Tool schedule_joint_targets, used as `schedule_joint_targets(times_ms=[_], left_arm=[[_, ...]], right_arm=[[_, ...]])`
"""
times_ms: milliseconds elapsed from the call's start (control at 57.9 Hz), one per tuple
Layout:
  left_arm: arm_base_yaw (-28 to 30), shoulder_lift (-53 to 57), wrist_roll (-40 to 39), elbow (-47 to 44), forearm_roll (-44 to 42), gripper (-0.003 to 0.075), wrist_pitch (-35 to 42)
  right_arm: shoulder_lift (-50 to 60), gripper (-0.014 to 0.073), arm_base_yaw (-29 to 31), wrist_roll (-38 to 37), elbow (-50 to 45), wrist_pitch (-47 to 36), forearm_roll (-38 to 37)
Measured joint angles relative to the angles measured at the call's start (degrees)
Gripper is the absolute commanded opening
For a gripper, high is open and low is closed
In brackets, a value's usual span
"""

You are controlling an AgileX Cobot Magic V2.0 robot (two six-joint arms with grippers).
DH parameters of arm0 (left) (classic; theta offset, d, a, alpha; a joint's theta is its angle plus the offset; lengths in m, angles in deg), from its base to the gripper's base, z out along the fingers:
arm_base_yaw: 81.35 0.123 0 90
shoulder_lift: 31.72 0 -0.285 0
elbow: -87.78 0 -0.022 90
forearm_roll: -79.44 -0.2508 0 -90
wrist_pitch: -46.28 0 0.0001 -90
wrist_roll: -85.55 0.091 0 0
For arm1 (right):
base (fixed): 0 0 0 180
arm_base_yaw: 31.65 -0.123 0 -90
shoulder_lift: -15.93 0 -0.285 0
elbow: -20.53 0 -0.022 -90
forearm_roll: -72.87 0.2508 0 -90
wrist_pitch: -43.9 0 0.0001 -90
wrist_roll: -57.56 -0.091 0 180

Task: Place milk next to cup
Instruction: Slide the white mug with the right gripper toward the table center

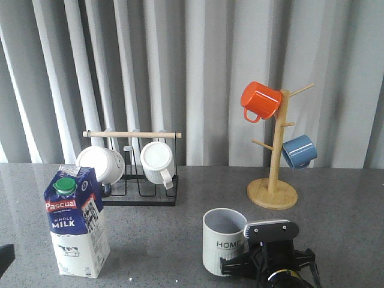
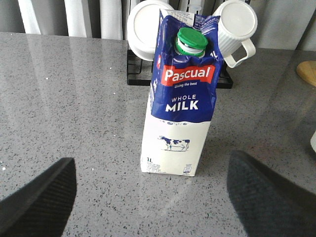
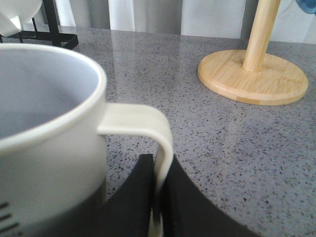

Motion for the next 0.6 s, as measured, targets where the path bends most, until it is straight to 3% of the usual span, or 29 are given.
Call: schedule_joint_targets(times_ms=[346, 605], left_arm=[[0.0, -0.6, 0.0, 0.0, 0.0, 0.0587, 0.0], [0.0, -0.6, 0.0, 0.0, 0.0, 0.0587, 0.0]], right_arm=[[-1.7, 0.0002, 0.0, 0.7, 0.9, -0.8, -0.3], [-1.0, 0.0087, 0.0, 1.1, 0.9, 0.8, -0.4]])
